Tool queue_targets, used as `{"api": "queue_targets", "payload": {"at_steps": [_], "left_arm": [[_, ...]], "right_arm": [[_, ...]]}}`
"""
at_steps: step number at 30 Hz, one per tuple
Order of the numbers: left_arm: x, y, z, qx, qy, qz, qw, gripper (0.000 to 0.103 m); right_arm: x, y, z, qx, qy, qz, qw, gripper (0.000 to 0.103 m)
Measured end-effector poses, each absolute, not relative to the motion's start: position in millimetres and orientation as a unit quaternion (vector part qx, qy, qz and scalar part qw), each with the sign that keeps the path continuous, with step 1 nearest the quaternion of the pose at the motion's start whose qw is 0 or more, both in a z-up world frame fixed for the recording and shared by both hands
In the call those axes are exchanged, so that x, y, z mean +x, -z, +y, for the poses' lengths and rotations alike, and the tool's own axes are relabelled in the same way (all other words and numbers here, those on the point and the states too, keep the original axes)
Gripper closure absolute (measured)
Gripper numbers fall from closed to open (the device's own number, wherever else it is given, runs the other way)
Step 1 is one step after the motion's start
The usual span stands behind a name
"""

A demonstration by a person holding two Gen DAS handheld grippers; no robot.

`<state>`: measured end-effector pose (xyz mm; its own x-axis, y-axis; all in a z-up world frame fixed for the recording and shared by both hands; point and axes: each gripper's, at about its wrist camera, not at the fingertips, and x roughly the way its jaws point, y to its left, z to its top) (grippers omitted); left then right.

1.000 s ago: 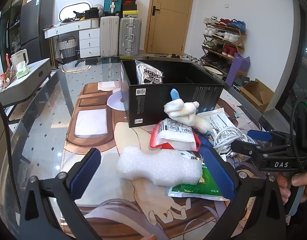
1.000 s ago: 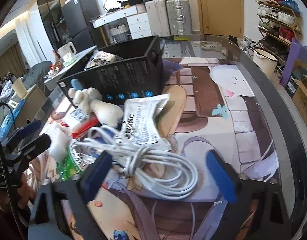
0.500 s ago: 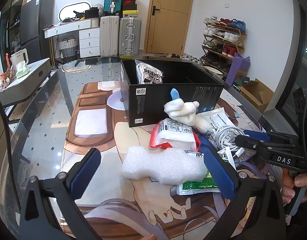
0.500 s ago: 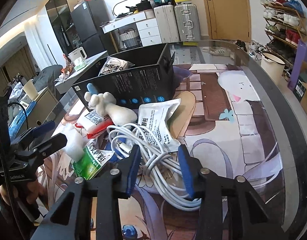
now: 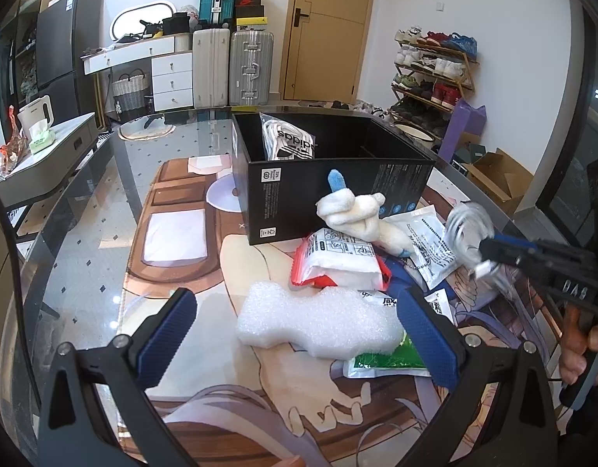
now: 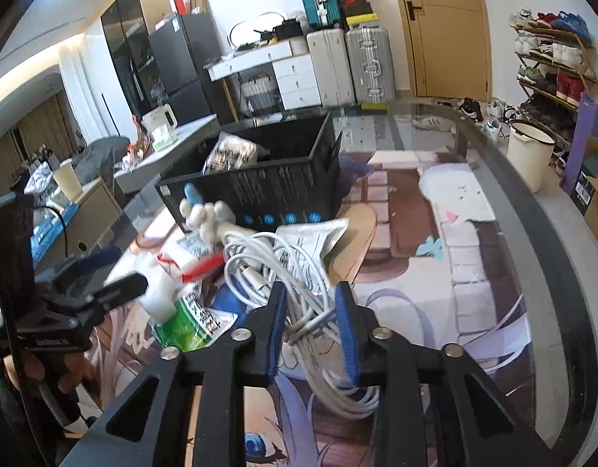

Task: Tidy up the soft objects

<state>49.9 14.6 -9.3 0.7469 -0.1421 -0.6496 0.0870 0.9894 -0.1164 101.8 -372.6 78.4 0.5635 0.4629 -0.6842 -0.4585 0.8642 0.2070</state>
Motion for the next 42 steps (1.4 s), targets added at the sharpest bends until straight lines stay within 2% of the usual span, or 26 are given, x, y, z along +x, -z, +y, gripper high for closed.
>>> {"api": "queue_targets", "payload": {"at_steps": [8,29,31,32,42], "left_arm": [[51.0,10.4,14.6,-0.026,0.068,0.377,0.923,0.0],[62.9,17.7,7.5,-0.024,0.11,0.429,0.896,0.0],[62.9,17.4,8.7,-0.032,0.113,0.428,0.896,0.003],[62.0,16.8,9.4,-0.035,0.115,0.425,0.897,0.012],[48.1,0.0,10.8,-0.038,0.12,0.391,0.912,0.014]], "right_arm": [[102.2,-85.4,-380.1,0.015,-0.263,0.375,0.889,0.084],[99.0,-90.3,-382.2,0.02,-0.274,0.364,0.89,0.084],[98.1,-92.1,-382.8,0.022,-0.276,0.358,0.891,0.084],[97.7,-93.1,-383.0,0.022,-0.277,0.356,0.892,0.084],[95.8,-101.3,-385.2,0.031,-0.283,0.342,0.896,0.084]]}}
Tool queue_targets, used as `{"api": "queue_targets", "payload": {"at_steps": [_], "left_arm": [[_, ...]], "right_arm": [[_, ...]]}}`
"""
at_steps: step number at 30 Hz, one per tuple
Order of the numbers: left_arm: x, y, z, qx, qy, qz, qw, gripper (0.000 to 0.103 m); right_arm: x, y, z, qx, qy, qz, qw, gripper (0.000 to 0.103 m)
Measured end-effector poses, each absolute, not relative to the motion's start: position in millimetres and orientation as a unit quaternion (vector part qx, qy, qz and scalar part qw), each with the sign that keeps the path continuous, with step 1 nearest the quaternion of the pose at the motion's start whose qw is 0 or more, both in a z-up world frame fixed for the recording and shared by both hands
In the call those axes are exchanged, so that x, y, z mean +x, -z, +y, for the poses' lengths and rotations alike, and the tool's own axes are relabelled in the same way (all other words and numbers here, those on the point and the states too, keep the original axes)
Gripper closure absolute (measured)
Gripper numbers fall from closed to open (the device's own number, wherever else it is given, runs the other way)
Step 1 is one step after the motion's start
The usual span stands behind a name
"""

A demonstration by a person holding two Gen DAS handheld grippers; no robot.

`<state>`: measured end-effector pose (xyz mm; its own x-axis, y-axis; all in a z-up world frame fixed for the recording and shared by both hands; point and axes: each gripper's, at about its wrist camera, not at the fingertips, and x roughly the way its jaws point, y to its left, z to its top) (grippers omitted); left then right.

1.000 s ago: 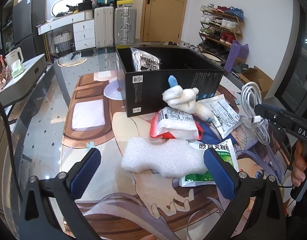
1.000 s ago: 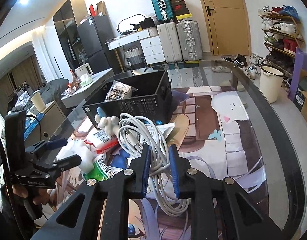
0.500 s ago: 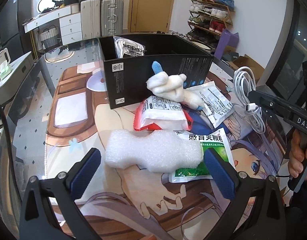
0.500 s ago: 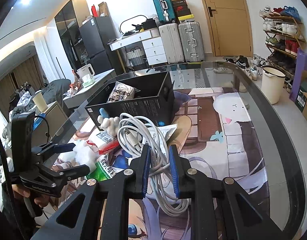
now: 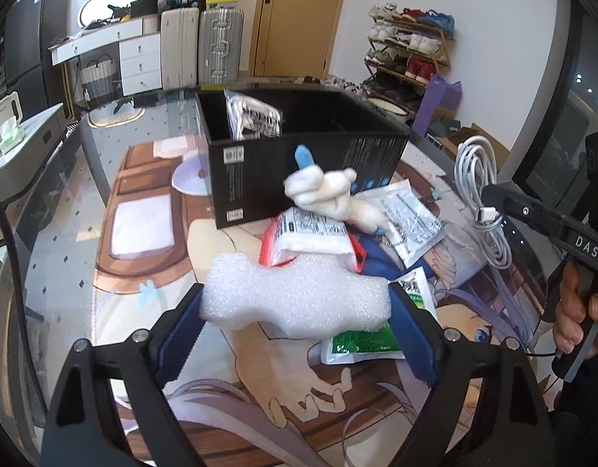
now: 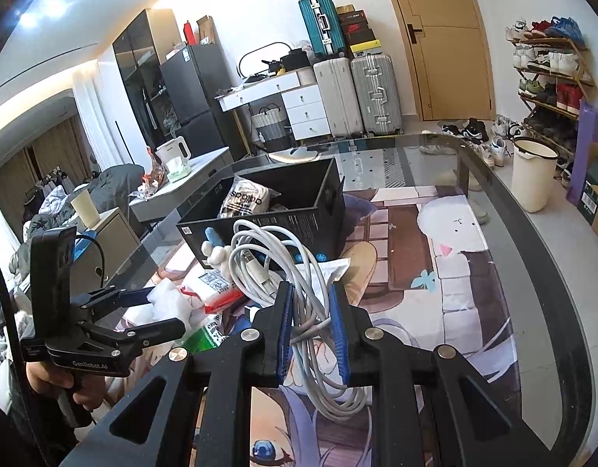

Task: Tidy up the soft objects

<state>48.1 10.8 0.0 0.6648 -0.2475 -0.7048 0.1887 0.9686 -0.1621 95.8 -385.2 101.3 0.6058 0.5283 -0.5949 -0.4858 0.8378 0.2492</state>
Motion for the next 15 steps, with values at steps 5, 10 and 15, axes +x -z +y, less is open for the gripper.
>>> {"api": "queue_targets", "payload": {"at_steps": [5,10,15], "left_arm": [[44.1,-15.4,16.4,-0.047,0.112,0.371,0.921,0.014],[44.1,-31.4,21.2,-0.055,0.107,0.348,0.93,0.014],[47.7,-43.7,22.3,-0.051,0.106,0.329,0.937,0.014]], "right_arm": [[95.0,-109.6,-385.8,0.039,-0.288,0.332,0.898,0.084],[94.5,-119.8,-384.6,0.047,-0.294,0.32,0.899,0.085],[98.1,-130.0,-381.4,0.057,-0.307,0.309,0.898,0.085]]}}
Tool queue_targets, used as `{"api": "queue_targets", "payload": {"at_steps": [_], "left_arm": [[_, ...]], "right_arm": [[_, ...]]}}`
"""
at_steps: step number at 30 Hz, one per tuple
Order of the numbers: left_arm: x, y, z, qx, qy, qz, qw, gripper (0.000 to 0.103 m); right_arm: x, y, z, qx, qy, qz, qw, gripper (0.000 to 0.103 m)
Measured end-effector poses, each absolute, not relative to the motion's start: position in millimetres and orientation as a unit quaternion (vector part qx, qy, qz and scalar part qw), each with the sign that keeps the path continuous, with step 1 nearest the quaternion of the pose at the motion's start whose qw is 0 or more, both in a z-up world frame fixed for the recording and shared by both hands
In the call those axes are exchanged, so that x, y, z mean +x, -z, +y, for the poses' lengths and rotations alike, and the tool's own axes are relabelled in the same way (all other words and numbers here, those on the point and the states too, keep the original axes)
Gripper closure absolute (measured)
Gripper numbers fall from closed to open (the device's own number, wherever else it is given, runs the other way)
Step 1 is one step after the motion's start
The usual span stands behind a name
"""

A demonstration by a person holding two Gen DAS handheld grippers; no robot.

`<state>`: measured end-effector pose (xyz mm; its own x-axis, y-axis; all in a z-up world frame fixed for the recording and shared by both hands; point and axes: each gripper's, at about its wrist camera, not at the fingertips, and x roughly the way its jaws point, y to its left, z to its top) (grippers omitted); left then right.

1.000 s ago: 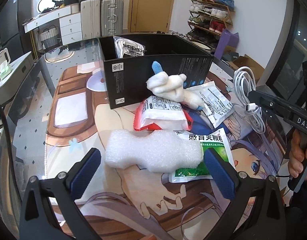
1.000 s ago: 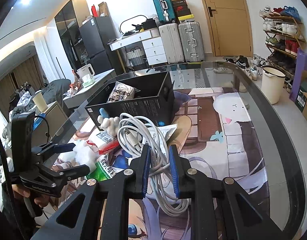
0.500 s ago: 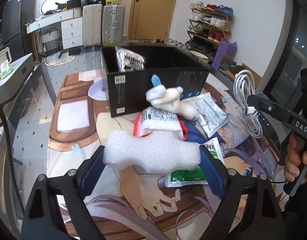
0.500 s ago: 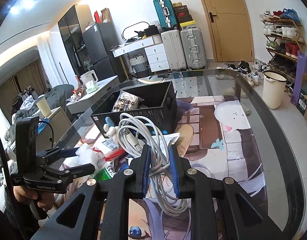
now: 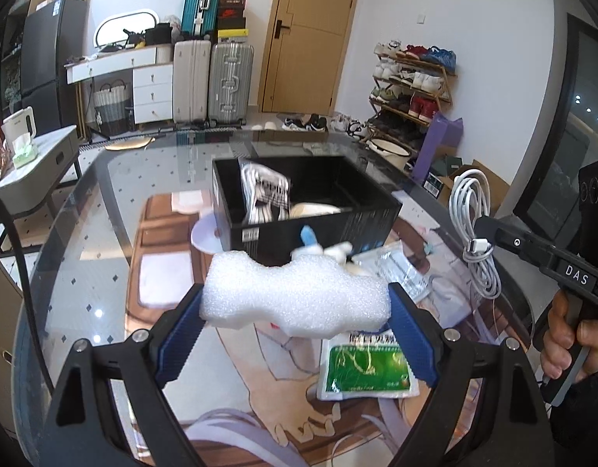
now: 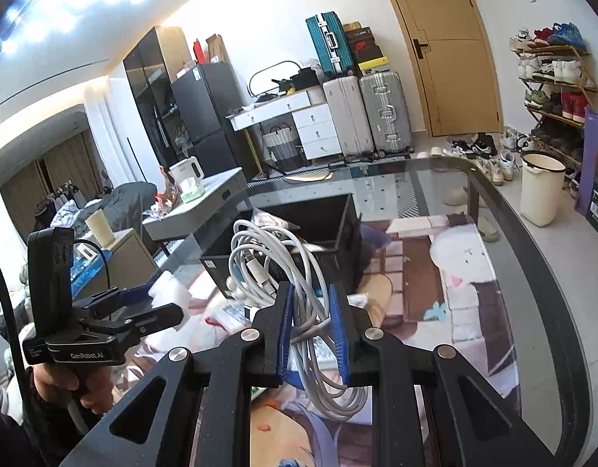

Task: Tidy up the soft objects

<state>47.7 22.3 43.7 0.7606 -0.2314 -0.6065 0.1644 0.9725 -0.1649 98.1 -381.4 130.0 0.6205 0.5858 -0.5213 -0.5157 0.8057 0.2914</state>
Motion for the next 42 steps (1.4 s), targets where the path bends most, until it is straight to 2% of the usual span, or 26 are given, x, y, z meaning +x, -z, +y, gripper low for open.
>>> {"api": "queue_targets", "payload": {"at_steps": [15,42], "left_arm": [[80.7,-69.8,20.0,-0.031,0.098,0.294,0.95,0.014],[138.2,-55.6,25.3,-0.014,0.076,0.313,0.947,0.014]], "right_arm": [[113.1,-160.3,-355.0,0.064,-0.332,0.274,0.9,0.085],[185.7,-173.0,-312.1,0.091,-0.349,0.263,0.895,0.085]]}}
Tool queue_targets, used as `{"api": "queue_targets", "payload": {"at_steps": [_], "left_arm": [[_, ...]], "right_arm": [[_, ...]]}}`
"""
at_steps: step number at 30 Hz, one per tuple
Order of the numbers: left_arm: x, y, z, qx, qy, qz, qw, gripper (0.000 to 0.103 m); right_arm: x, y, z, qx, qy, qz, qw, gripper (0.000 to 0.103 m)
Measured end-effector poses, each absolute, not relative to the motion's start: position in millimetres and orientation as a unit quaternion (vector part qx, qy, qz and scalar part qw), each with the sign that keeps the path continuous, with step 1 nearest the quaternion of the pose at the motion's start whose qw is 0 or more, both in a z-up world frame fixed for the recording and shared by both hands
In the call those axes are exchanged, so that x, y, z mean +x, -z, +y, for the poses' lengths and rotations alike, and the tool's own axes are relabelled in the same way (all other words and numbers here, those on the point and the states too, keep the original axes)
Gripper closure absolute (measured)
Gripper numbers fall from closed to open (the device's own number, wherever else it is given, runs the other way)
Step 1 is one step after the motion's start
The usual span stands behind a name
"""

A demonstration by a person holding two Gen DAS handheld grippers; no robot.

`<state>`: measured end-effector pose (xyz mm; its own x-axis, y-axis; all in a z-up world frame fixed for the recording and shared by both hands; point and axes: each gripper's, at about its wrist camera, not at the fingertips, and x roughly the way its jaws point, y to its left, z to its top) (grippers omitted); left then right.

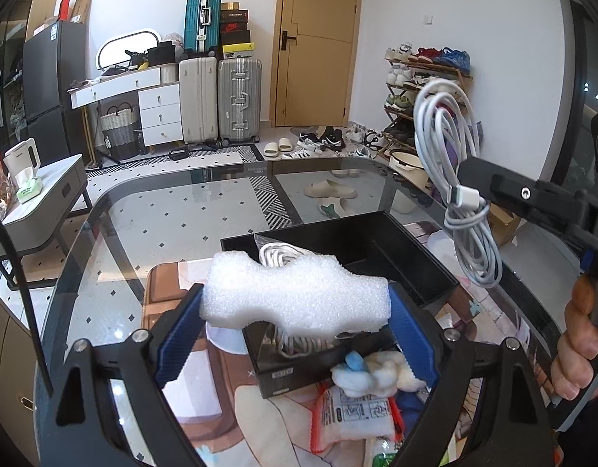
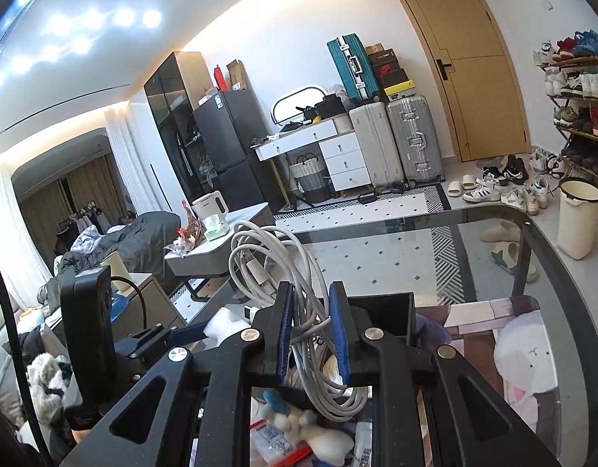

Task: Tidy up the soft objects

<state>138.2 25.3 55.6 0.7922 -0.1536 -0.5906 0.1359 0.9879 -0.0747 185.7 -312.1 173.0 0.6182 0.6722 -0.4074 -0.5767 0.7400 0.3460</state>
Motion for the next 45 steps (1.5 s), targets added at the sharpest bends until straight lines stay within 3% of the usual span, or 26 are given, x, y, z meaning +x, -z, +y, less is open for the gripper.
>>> {"api": "queue_targets", "payload": {"at_steps": [37,42,45], "left_arm": [[155.5,-39.8,1.3,0.049,0.069,0.324,0.942,0.013],[155.5,-42.8,0.2,0.042,0.078,0.326,0.941,0.013],[156.6,-43.0,-0.9,0.039,0.083,0.329,0.94,0.013]], "right_arm": [[233.5,-101.5,-280.3,0.031,-0.288,0.331,0.898,0.084],[229.8,-103.8,-283.4,0.027,-0.284,0.324,0.902,0.08],[225.6,-109.1,-289.6,0.024,-0.281,0.314,0.907,0.072]]}}
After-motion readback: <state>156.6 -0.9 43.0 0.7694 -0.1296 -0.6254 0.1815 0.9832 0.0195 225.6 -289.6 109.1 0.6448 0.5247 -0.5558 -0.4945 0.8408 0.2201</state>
